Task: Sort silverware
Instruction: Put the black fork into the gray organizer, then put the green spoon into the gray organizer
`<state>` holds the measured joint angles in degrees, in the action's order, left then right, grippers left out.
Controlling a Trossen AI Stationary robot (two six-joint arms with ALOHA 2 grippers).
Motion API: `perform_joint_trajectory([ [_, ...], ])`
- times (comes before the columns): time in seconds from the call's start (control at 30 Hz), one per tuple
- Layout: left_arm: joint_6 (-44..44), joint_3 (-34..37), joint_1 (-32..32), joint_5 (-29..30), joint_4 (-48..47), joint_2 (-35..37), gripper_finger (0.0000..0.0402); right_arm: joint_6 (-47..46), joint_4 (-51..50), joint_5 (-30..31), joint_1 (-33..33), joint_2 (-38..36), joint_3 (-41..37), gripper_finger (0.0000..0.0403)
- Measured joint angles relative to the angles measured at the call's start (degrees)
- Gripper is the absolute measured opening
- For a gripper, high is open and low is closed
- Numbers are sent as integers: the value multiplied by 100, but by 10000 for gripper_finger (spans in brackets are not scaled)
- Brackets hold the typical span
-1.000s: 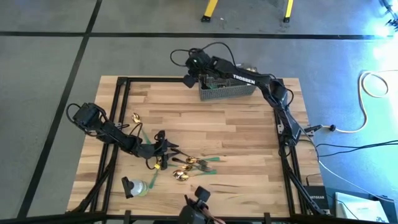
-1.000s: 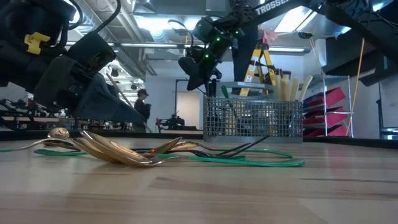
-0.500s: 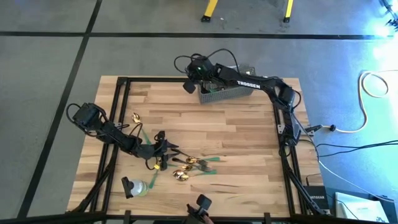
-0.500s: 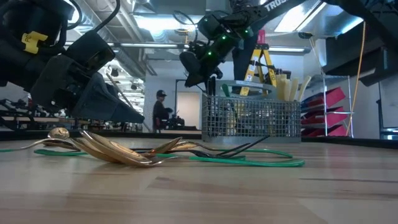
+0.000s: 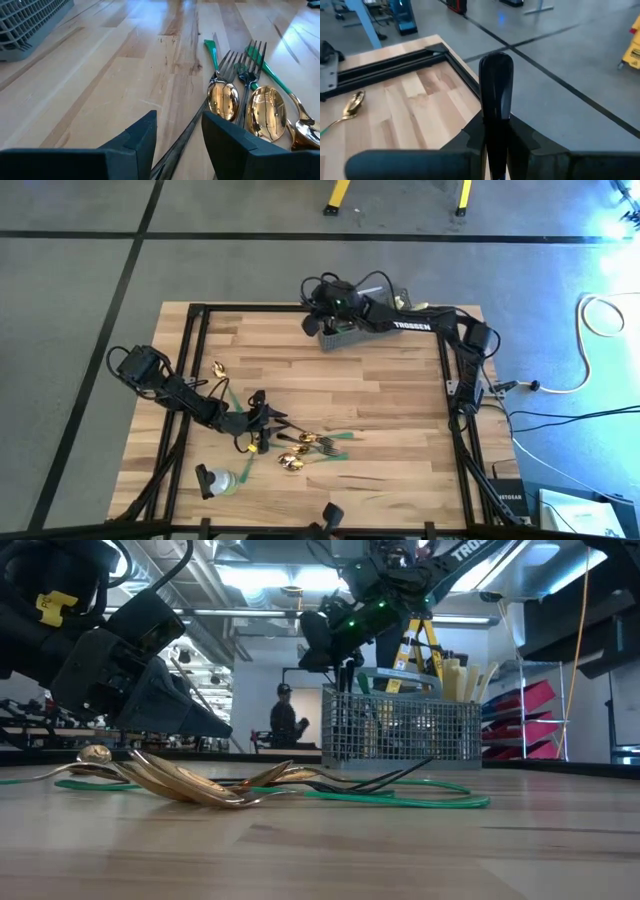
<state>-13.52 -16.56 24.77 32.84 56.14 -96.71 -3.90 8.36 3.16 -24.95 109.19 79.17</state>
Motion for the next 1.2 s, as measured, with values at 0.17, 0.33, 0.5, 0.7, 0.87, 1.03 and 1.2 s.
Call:
perform_joint_trajectory([
  [0.17, 1, 0, 0, 0, 1, 0, 141, 30, 149, -62, 72, -65, -80, 28],
  [0.33, 2, 0, 0, 2, 0, 0, 141, 90, 129, -81, 65, -114, 51, 28],
  [0.5, 16, 0, 0, 2, 0, 0, 141, 140, 50, -142, 63, -137, 260, 27],
  [0.7, 17, 0, 0, 2, -7, 0, 141, 163, 33, -183, 65, -138, 354, 27],
  [0.87, 15, 0, 0, 2, -7, 0, 141, 77, 13, 15, 73, -138, 359, 27],
  [1.03, 13, 0, 0, 2, -24, 0, 141, 4, -37, 760, 272, -217, 359, 24],
  [1.2, 15, 0, 0, 0, -32, 0, 141, 315, -54, 2028, 643, -411, 359, 2],
])
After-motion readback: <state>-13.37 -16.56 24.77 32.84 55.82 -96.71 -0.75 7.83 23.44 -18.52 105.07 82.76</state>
